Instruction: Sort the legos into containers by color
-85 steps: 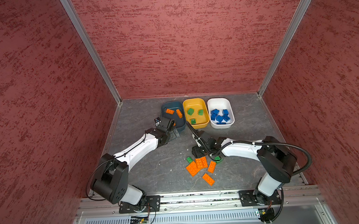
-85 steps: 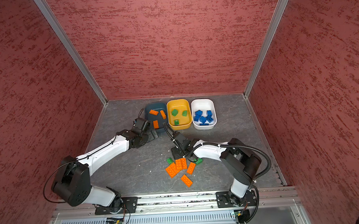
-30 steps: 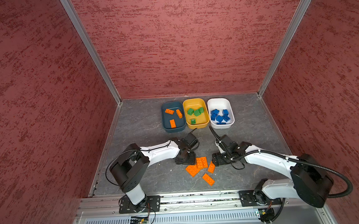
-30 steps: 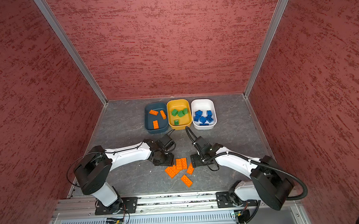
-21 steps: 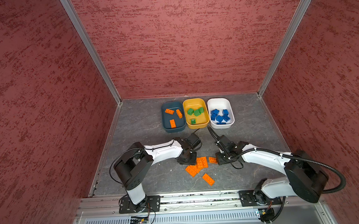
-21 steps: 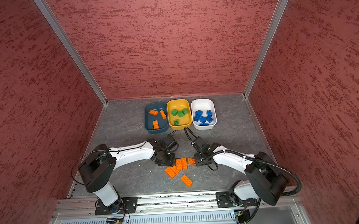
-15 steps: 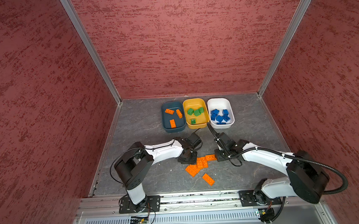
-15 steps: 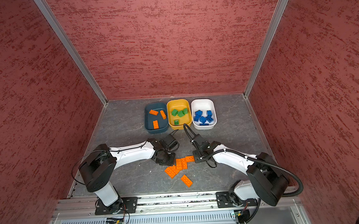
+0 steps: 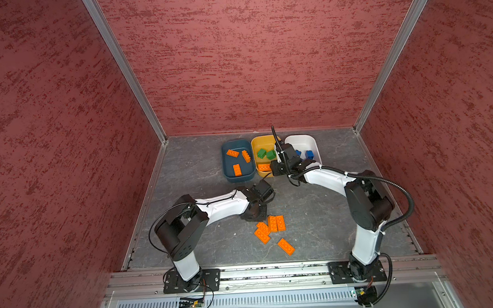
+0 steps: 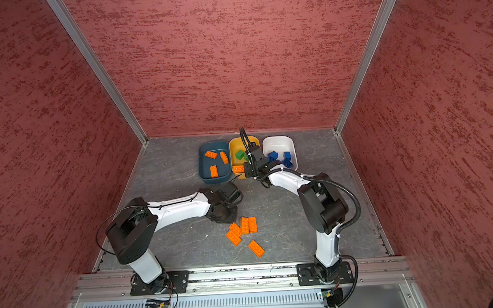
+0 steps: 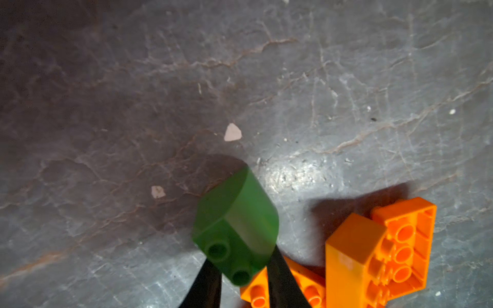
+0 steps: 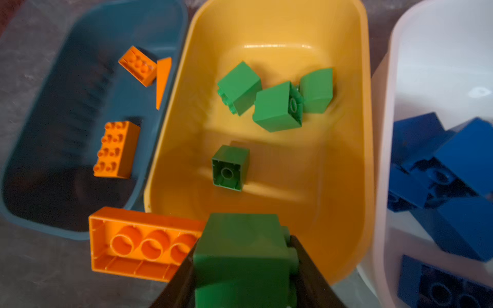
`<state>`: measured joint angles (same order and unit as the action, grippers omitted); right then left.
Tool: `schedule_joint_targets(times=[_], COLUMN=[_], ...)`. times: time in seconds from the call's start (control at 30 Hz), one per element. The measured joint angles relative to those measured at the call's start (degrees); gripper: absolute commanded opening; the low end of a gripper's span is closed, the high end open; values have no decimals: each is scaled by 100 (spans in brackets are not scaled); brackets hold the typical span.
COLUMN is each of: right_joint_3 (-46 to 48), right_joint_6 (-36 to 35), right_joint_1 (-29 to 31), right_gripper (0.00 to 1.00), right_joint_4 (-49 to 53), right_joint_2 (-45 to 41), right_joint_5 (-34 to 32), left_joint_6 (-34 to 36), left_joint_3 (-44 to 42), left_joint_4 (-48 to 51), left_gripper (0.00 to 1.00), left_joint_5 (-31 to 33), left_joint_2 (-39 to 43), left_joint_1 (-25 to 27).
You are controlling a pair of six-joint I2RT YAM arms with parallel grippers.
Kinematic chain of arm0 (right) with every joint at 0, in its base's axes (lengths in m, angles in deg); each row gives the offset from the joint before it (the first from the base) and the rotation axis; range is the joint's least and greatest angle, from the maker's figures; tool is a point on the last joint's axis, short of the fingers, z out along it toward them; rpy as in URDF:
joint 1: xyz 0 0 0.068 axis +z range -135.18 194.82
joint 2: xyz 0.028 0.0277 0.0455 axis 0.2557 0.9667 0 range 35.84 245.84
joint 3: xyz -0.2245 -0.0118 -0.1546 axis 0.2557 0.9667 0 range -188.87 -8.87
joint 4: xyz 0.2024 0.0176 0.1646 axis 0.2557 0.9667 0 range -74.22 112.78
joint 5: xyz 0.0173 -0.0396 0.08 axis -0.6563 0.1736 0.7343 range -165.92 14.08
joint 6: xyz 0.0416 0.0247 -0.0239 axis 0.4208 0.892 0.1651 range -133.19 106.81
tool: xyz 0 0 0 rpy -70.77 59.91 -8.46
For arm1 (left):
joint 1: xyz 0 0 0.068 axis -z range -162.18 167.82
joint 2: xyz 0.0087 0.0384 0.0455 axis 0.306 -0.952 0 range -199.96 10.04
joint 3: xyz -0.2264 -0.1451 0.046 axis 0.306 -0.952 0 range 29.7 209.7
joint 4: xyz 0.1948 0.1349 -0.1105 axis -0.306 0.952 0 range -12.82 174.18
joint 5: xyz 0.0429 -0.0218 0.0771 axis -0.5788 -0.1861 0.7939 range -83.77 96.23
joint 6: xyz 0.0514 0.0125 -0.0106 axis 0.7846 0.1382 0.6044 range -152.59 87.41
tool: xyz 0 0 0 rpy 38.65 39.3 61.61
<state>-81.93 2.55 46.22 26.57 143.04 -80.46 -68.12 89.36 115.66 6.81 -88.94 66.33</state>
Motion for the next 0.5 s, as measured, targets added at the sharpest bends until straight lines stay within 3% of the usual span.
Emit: schedule_joint_targets(times=[0.27,0.4,0.5], right_joint_3=[1709,2212,2216], right_joint_6=[-280,-341,-306], right_joint_1=[4,4,4], right_gripper=[47,64,72], right_joint_4=[-175,-98,79], right_joint_2=[-1377,-1659,-1558], right_joint_5=[527,863,944], left_joint_6=[-85,-87,-85], left_joint_3=[-192,-203,-203], left_joint_4=[-98,-179,-205], left_gripper=[29,29,29], left_joint_5=[85,83,85], left_joint_2=[116,162,162], left_joint_1=[-94,-197,-232])
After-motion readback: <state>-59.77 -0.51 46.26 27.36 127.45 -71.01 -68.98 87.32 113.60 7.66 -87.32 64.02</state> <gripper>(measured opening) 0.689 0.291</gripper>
